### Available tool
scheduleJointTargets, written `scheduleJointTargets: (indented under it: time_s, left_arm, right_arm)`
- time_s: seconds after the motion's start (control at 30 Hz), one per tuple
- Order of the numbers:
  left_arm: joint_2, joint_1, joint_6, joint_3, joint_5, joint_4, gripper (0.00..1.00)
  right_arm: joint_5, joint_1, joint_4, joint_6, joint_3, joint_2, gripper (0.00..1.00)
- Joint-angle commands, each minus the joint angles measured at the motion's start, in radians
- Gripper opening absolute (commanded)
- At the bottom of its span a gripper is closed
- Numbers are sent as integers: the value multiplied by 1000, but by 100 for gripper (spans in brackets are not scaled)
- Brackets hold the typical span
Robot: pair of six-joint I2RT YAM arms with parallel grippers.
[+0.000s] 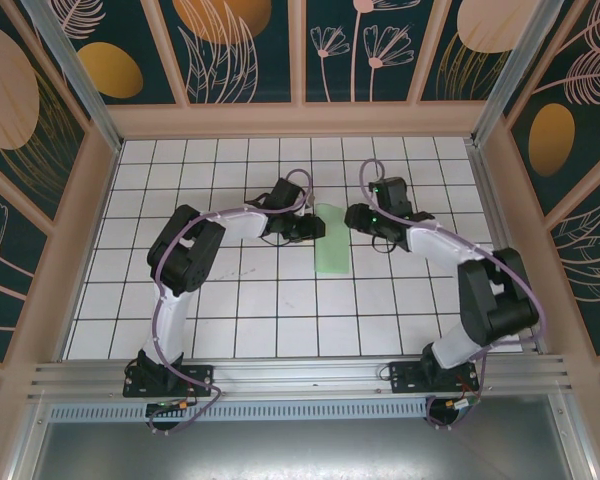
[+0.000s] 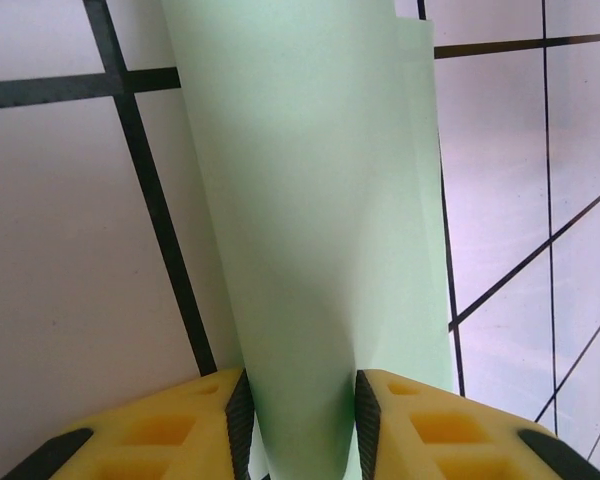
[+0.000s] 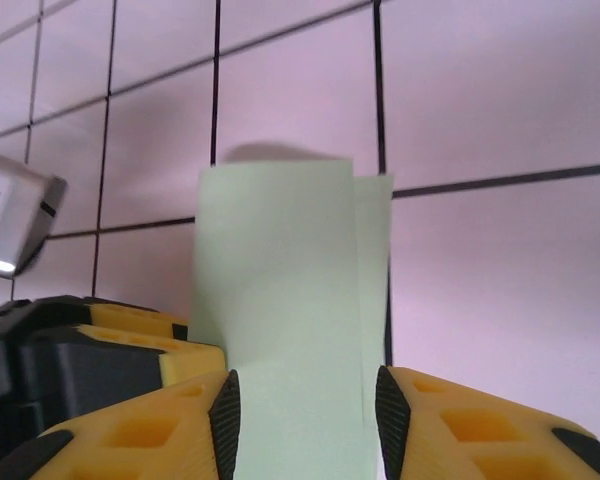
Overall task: Fold a paper plane with a square sheet of paper (fold left side to right side)
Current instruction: First fold in half a square sheet of paper at the center of the table.
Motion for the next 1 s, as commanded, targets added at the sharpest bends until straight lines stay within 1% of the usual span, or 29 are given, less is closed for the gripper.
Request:
scheduleJointTargets:
  time_s: [0.0,0.17,0.37,0.73,0.97]
  left_arm:
    - [84,-14,55,18,-100,-82,37]
    - [105,-29,85,58,-132,-137,39]
    - [126,-38,126,103,-175,-201,41]
    - [166,-55,168,179,-233,-287,45]
    - [173,-56,166,192,-234,-290,45]
  right_arm:
    - [80,-30,-16,-5,-58,-83,46]
    - [80,-80,-15,-1,-113,-170,48]
    - [66,-122,-32,-8,-149,-230,49]
    - [52,-136,-34,-7,-181,-260,50]
    - [19,-136,-24,-2,-191,-257,50]
